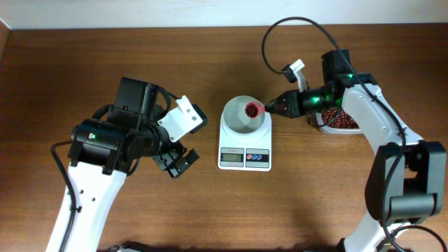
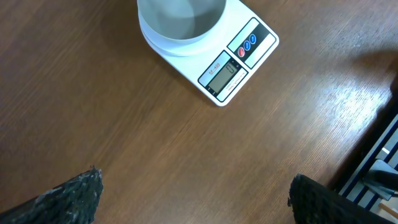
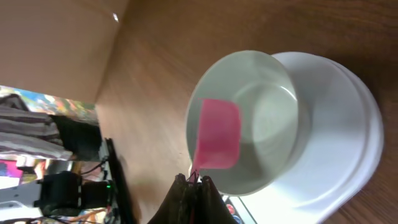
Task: Scoop and weigh 50g on scale
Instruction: 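Carry the bean-filled pink scoop over the white bowl with the right gripper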
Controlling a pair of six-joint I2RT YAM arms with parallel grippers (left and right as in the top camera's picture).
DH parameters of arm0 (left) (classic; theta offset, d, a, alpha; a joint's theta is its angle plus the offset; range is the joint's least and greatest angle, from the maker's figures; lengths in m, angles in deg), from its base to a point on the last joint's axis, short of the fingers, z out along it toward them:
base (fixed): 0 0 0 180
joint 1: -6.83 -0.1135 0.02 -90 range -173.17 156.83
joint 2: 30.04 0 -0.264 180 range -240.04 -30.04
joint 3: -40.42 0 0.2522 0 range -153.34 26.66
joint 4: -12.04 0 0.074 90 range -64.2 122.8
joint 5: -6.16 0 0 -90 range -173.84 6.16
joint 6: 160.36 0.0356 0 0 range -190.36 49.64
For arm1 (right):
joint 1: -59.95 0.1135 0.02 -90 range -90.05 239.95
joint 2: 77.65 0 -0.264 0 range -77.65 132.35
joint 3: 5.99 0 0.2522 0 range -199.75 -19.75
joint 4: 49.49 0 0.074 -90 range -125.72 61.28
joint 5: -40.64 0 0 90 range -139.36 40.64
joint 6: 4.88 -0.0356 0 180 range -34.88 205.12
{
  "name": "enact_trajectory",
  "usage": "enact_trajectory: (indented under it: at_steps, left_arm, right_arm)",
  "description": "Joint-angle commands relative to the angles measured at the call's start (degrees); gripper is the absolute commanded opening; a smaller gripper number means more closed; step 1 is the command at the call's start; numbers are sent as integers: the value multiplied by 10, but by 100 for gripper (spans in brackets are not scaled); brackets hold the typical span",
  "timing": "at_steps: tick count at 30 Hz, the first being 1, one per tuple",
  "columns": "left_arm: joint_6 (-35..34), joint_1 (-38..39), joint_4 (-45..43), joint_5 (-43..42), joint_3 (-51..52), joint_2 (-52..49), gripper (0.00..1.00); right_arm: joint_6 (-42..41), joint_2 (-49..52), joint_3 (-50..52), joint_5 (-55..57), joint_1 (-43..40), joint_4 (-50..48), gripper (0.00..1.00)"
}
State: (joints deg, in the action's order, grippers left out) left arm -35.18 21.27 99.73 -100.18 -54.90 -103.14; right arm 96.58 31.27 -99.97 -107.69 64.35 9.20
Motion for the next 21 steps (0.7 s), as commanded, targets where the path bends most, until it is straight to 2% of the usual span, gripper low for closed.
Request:
enact_trajectory:
  at_steps: [1, 12, 14, 21]
  left_arm:
    - [11, -3, -1, -10, -7, -3, 99]
    - [11, -3, -1, -10, -7, -3, 99]
    - [11, -3, -1, -10, -7, -3, 99]
    - [11, -3, -1, -10, -7, -3, 99]
  right_arm:
    - [1, 4, 3, 34, 5, 0, 4]
    - [3, 4, 3, 43, 9, -10, 4]
    - [-12, 4, 3, 79, 9, -15, 4]
    - [-19, 4, 3, 59, 9, -28, 4]
